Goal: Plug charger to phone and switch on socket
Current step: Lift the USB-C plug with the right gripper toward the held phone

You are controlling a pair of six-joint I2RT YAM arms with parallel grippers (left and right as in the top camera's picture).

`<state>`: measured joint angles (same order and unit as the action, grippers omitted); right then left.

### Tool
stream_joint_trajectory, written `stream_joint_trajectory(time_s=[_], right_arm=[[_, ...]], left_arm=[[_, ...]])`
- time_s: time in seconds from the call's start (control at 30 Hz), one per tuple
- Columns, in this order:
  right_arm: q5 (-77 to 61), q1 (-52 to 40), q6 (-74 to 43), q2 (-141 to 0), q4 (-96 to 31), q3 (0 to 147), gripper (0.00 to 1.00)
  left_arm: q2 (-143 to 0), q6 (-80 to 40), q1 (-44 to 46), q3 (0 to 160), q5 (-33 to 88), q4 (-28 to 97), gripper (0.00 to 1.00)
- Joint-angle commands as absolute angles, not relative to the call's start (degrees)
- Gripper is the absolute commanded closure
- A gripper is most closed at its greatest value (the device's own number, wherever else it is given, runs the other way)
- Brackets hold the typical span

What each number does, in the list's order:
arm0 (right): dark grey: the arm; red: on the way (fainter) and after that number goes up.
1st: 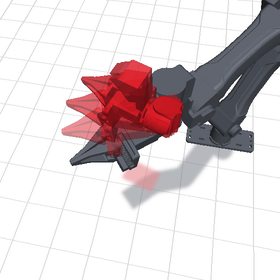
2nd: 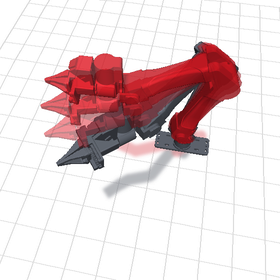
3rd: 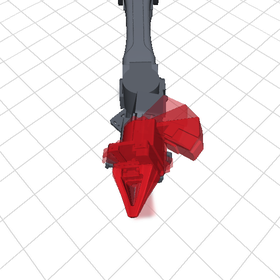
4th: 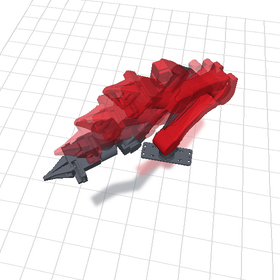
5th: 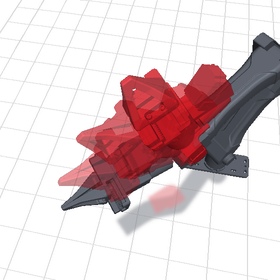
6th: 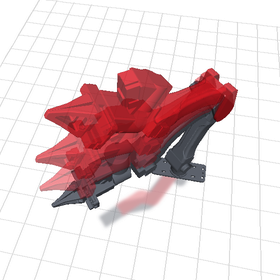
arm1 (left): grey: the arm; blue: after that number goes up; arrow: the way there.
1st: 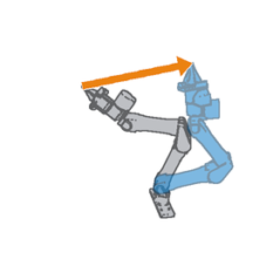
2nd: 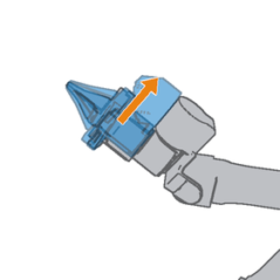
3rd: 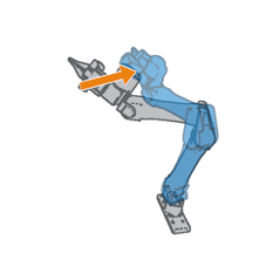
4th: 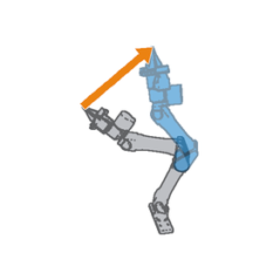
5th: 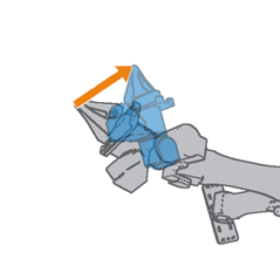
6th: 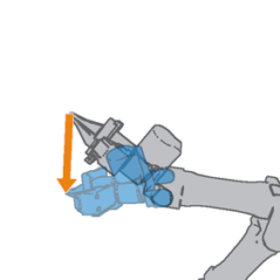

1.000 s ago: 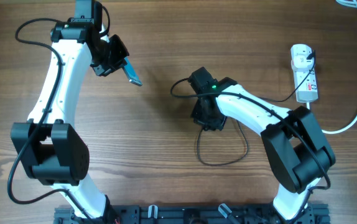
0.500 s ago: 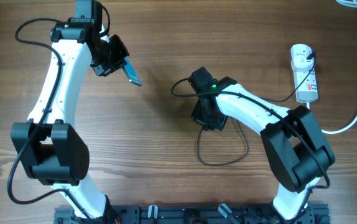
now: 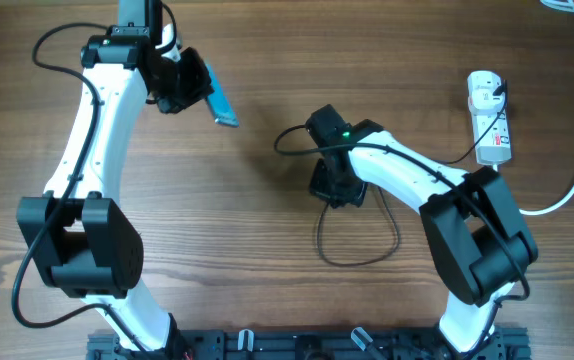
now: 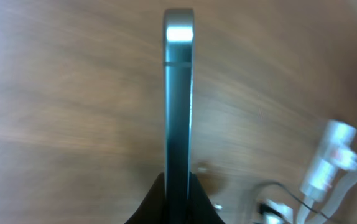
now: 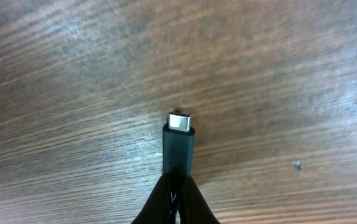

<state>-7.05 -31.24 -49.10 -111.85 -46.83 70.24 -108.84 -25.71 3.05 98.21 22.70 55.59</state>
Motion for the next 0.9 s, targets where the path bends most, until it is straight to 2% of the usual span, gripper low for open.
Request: stream_joint_trajectory(time_s=[0.0,0.1,0.23,0.57,0.7,0.87], right_arm=[[-12.78,-28.97,-35.22,-103.13,-46.3,69.69,0.96],[-21.12,-29.87,-24.95,-90.19,-46.19,69.69,0.96],[-25.54,-32.93,-20.97,-79.02,-46.19,69.69,0.96],[-18.33,-33.95,-25.32,-78.0,-42.61,69.71,0.96],[-11.7,-33.95,-28.01,-78.0,-41.23,69.71,0.96],[-11.66,-33.95,-30.2,-78.65,-39.7,69.69,0.96]], left_arm=[[-107.68,-20.95,2.81,98.56,40.93,49.15,0.96],[-107.68,-20.97,2.83,98.56,56.1,38.3,0.96],[-107.68,-19.2,4.38,98.56,63.92,33.1,0.96],[-107.68,-13.91,11.79,98.56,60.95,34.81,0.96],[-107.68,-13.91,12.49,98.56,62.15,37.8,0.96],[-107.68,-13.85,12.49,98.56,66.52,38.3,0.96]])
